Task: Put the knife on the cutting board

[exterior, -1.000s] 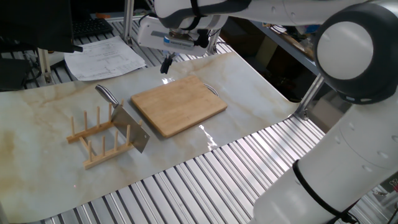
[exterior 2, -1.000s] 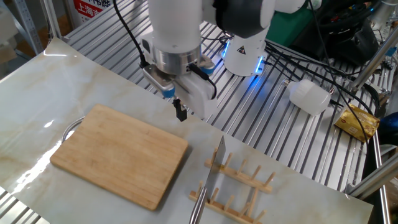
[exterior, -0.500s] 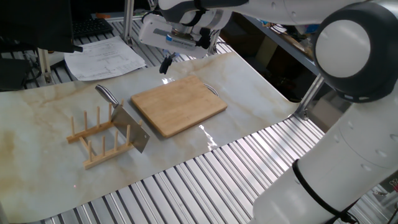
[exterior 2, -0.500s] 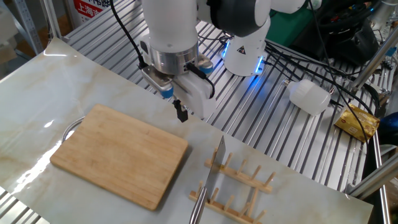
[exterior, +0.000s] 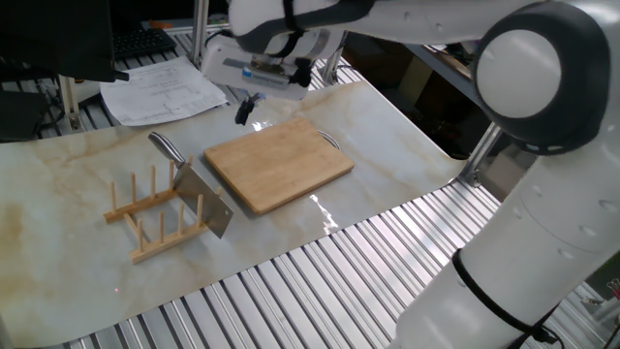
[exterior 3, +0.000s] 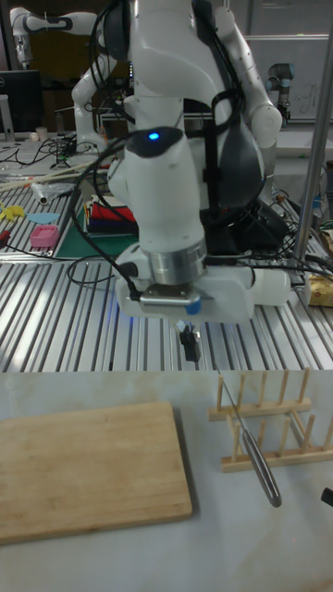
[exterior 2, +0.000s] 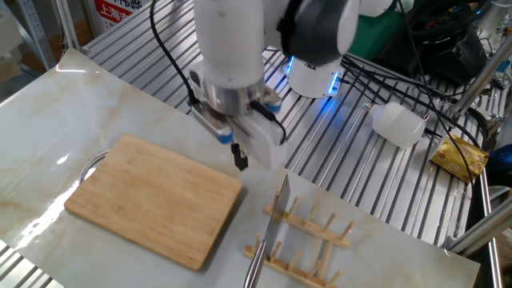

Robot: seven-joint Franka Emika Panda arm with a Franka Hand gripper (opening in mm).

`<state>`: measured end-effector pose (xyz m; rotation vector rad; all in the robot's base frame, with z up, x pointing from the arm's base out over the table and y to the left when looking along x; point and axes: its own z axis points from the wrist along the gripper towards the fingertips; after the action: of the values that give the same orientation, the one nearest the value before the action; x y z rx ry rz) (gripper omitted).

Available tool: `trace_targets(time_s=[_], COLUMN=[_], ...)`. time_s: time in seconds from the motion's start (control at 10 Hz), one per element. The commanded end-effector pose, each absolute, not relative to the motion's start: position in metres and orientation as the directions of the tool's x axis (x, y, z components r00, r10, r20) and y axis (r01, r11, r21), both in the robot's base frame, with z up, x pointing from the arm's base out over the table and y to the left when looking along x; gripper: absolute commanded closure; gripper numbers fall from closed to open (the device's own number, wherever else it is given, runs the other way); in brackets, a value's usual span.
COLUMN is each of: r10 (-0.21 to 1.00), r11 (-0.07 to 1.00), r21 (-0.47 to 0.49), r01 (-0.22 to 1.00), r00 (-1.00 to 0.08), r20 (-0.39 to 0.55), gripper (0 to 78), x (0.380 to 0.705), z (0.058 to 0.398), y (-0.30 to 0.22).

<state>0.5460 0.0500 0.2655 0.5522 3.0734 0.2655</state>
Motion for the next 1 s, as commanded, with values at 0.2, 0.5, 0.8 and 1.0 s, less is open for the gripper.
trace_targets(time_s=[0.2,0.5,0.8,1.0], r10=[0.369,0.369,0.345,0.312], r11=[0.916,0.918,0.927,0.94], r21=[0.172,0.168,0.167,0.155], r01=[0.362,0.359,0.335,0.303], r00=[-0.929,-0.929,-0.938,-0.949], r20=[-0.01,-0.032,-0.034,-0.042], gripper=[77.6,77.6,77.6,77.6], x=[0.559,0.563,0.565,0.566], z=[0.228,0.206,0.2,0.191], y=[0.078,0.091,0.096,0.102])
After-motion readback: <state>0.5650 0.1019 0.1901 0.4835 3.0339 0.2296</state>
